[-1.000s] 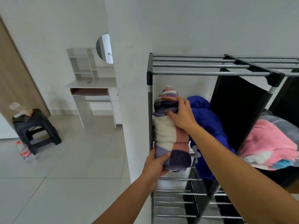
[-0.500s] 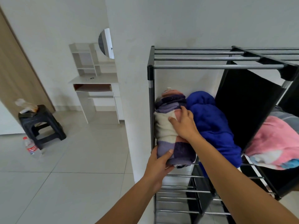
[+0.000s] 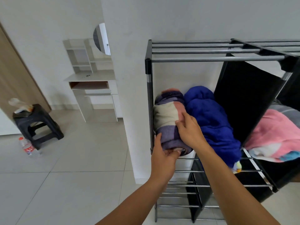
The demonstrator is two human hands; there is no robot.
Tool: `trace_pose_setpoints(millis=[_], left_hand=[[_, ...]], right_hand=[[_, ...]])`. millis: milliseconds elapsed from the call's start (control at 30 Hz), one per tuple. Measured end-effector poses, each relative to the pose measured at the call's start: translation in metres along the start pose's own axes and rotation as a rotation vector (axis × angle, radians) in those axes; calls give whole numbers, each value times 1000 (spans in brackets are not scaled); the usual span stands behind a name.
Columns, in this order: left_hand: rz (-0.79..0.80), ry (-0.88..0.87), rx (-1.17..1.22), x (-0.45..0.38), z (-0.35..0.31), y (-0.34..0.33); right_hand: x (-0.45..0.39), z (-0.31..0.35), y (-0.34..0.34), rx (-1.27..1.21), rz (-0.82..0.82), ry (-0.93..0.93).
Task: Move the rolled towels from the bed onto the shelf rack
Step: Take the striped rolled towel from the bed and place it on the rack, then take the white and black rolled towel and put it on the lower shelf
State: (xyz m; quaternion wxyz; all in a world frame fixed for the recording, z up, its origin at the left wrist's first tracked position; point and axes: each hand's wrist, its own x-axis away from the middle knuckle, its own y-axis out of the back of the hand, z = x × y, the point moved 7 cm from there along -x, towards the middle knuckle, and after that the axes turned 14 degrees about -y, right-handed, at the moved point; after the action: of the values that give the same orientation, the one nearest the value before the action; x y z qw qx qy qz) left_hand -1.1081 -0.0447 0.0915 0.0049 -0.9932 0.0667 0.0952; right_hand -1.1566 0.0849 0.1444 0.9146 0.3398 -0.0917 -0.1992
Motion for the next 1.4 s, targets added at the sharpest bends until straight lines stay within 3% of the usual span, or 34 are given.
trace_pose_setpoints(millis=[233,367,433,533,633,700,800,967,1200,1300,1400], left_hand=[[107,-5,-95,4,-4,2],[45,-130,-150,31,-9,11],[99,-171,-216,51,-8,5],[375,-85,-241,73,5,-34],[771,86,-291,104,28,-95],[1011,96,-318,137,33,-139],[1337,31,-325,212,19,-213],[1782,-182,-336,386,-17,-313],[2266,-352,-267,665,-52,-341],[2427,-321,-199,779,-71,-327],[2562,-103,-175,868,-82,-311]], right_hand=[[20,-9,6,30,34,-29],[65,-35,27,-59,71,-55],[96,-64,42,-158,108,-107],[152,-121,67,-184,167,-234],[212,-193,90,-141,126,-454],[260,-236,105,-91,71,-592],[354,-283,135,-165,-79,-769],[569,-339,170,-402,-540,-1077],[879,-381,112,-783,-988,-1394],[980,-371,95,-960,-1289,-1471],[1050,-366,75,-1089,-1575,-1514]])
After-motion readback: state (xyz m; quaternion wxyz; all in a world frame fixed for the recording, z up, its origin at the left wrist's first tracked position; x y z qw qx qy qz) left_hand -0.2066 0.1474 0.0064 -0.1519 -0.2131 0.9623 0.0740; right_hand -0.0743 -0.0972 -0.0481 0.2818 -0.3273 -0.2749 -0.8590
